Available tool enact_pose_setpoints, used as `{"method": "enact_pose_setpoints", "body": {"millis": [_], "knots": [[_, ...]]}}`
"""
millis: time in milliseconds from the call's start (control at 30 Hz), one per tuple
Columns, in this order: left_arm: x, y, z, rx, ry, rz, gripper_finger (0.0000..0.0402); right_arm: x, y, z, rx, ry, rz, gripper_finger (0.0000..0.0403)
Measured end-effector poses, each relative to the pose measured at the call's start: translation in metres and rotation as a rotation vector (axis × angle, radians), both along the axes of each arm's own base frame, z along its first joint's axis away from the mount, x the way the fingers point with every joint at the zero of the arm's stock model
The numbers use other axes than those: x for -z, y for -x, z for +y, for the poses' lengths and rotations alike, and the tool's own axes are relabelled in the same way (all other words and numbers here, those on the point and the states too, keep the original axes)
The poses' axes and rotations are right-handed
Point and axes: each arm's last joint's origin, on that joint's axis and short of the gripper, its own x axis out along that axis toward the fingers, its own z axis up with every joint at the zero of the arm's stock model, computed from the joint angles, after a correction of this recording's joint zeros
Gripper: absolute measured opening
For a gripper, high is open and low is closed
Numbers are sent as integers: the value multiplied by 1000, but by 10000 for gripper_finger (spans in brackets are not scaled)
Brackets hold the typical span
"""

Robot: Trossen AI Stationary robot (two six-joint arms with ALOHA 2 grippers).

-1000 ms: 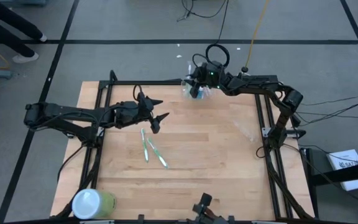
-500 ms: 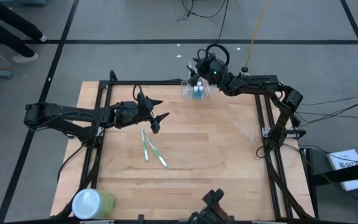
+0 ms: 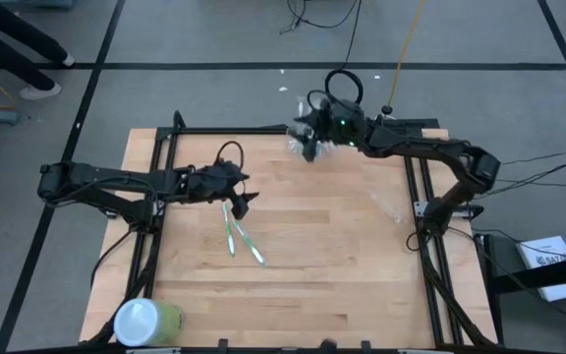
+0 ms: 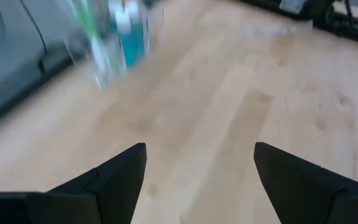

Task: Pick & Place toothbrushing station
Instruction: Put the green toothbrush into the transparent organizer

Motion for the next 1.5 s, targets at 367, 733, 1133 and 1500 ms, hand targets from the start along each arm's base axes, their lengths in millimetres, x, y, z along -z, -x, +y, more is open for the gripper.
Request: {"method": "enact_pose_setpoints", "body": {"millis": [367,733,1133,1500], "knots": [[27,20,5,-332,338,199,308,-24,22,76,-281,-55,44,204],[74,12,5,-623,532,413,308,0,48,92,-161,11,-55,203],[104,10,13,-872,622,518,283,27,71,99,-150,-34,-163,201],[110,6,16,-887,671,512,200,35,75,101,-150,-43,-140,201]]}}
